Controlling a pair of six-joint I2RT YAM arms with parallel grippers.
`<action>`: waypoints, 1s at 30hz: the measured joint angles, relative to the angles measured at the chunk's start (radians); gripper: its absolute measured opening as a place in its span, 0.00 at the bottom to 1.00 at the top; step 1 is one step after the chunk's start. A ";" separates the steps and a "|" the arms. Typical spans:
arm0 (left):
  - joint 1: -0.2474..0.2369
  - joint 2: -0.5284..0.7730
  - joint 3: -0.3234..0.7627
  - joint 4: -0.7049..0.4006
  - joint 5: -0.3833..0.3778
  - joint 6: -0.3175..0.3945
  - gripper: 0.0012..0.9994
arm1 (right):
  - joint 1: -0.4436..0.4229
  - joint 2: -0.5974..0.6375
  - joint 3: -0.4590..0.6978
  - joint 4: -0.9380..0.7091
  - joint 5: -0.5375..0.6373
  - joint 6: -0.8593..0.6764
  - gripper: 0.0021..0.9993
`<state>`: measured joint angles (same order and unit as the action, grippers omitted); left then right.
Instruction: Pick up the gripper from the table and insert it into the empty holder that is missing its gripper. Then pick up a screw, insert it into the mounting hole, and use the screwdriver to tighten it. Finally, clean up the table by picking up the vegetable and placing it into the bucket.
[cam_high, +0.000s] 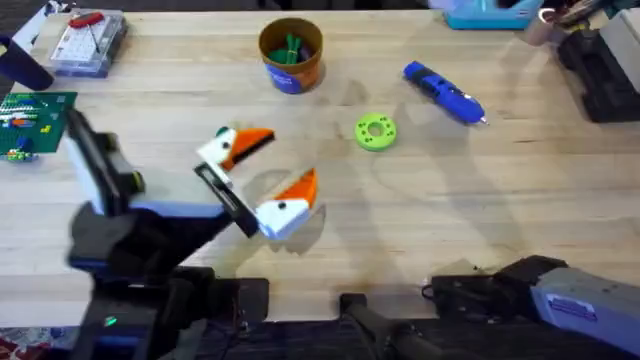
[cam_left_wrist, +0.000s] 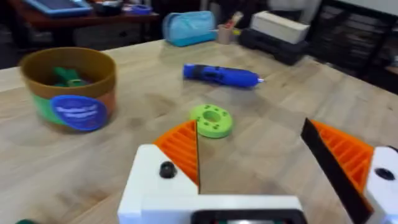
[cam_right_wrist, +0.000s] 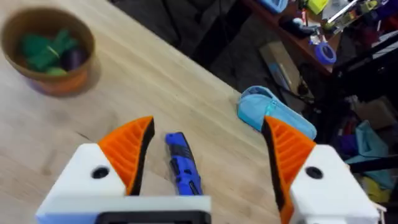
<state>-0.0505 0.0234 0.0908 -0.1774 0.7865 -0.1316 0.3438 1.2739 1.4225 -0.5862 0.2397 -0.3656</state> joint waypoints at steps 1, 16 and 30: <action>0.008 0.017 0.035 -0.024 -0.023 0.014 0.99 | 0.002 -0.028 0.000 -0.007 -0.003 0.023 1.00; 0.150 0.617 0.642 -0.515 -0.306 0.258 0.99 | 0.069 -0.300 0.002 -0.411 -0.031 0.290 1.00; 0.178 0.781 0.708 -0.590 -0.644 0.269 0.99 | 0.071 -0.494 -0.313 -0.447 -0.095 0.431 1.00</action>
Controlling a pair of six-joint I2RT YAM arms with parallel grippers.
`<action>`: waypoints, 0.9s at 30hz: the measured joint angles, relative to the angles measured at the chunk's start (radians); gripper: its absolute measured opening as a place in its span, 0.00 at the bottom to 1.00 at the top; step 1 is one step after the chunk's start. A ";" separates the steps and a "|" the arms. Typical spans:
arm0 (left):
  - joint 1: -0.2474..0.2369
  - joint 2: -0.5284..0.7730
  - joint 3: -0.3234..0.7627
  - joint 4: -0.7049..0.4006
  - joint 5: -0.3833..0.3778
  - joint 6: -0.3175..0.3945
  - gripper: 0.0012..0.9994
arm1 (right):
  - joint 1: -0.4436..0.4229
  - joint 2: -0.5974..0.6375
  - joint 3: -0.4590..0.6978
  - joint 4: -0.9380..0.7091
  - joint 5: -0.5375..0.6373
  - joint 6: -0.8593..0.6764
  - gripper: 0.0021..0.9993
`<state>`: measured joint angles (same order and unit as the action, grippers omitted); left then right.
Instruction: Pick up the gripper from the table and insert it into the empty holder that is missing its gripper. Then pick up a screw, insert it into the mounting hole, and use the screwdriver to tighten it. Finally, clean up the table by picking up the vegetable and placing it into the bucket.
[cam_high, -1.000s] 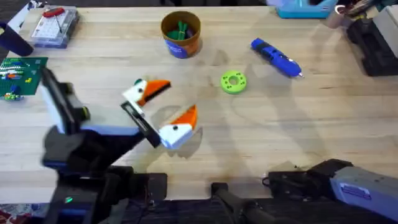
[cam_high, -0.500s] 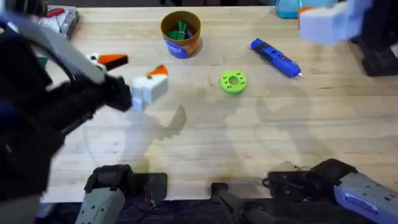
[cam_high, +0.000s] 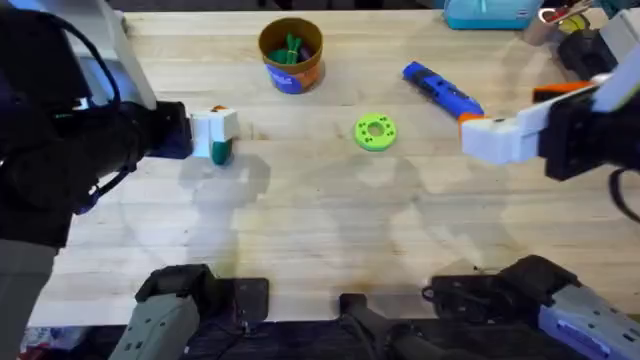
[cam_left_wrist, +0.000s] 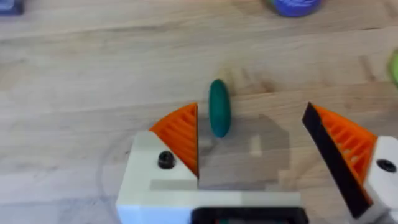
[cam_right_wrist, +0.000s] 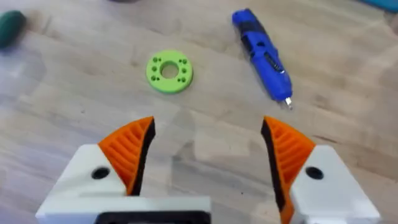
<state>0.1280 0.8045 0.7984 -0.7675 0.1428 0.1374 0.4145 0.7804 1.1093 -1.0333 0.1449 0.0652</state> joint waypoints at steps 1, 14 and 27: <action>0.000 0.001 0.000 -0.003 -0.022 -0.010 0.99 | 0.000 0.000 -0.011 0.000 -0.002 0.008 1.00; 0.000 0.398 0.005 0.026 -0.057 -0.056 0.99 | 0.000 0.000 -0.026 0.003 -0.005 0.035 1.00; 0.000 0.564 0.005 0.085 -0.053 -0.062 0.99 | 0.000 0.000 -0.026 0.004 -0.005 0.036 1.00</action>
